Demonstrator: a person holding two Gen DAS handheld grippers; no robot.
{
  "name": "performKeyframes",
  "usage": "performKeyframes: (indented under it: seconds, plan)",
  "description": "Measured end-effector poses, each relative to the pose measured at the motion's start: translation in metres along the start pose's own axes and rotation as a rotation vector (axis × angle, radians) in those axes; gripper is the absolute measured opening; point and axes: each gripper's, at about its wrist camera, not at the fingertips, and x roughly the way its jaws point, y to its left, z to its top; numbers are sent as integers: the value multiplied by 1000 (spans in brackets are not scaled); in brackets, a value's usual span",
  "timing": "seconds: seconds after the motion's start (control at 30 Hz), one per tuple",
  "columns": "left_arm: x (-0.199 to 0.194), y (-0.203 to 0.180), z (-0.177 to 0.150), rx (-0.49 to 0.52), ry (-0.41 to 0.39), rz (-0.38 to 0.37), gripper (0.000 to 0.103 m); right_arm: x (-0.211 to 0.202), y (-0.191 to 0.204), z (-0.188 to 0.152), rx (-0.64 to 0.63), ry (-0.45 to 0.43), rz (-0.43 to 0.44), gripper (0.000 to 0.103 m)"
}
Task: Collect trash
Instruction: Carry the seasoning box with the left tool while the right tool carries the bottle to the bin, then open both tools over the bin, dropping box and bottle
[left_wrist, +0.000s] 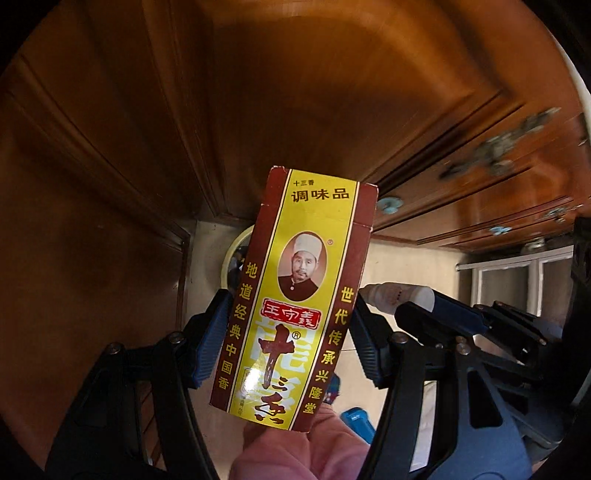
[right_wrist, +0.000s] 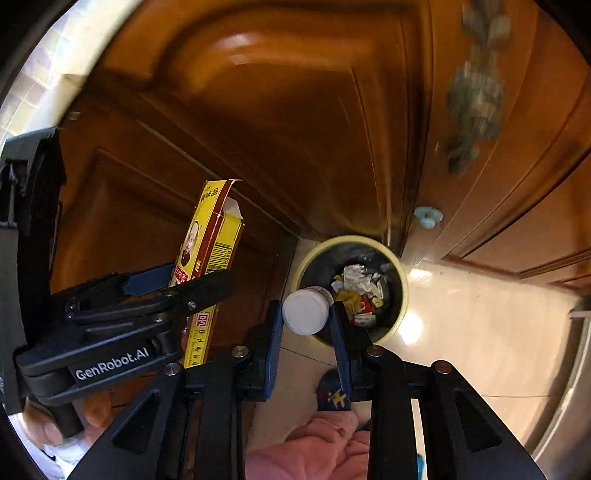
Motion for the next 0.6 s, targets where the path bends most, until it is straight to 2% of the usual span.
performKeyframes:
  seconds: [0.07, 0.13, 0.2, 0.3, 0.47, 0.6]
  plan:
    - [22, 3, -2, 11, 31, 18, 61, 19, -9, 3, 4, 21, 6, 26]
    - [40, 5, -2, 25, 53, 46, 62, 38, -18, 5, 14, 43, 4, 32]
    - [52, 7, -1, 33, 62, 69, 70, 53, -25, 8, 26, 53, 3, 43]
    - [62, 15, 2, 26, 71, 83, 82, 63, -42, 13, 44, 60, -5, 47]
    - [67, 19, 0, 14, 82, 90, 84, 60, -57, 15, 59, 53, 6, 47]
    - [59, 3, -1, 9, 75, 97, 84, 49, -61, 14, 40, 51, 2, 47]
